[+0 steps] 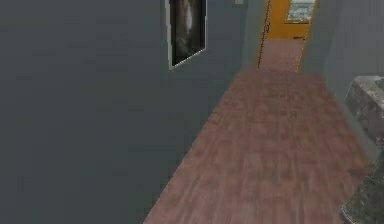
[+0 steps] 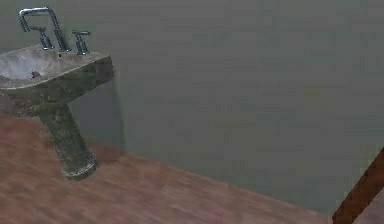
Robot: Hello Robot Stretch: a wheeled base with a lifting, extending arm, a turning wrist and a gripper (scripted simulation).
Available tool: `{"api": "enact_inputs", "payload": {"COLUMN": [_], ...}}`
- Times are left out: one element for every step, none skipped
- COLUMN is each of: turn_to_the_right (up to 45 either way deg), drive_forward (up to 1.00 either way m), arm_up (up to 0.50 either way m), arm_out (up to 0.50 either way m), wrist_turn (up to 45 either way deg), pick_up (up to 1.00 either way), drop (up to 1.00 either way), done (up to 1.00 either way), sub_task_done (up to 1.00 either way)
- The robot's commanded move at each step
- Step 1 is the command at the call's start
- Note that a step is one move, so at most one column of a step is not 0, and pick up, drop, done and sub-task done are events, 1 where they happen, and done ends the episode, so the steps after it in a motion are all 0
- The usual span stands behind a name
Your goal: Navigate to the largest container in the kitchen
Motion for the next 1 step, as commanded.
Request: {"api": "enact_inputs", "payload": {"turn_to_the_right": [21.0], "drive_forward": [0.00], "arm_up": [0.00], "arm_out": [0.00], "wrist_turn": [0.0], "pick_up": [0.00], "drop": [0.00], "done": [0.00], "sub_task_done": [0.00]}}
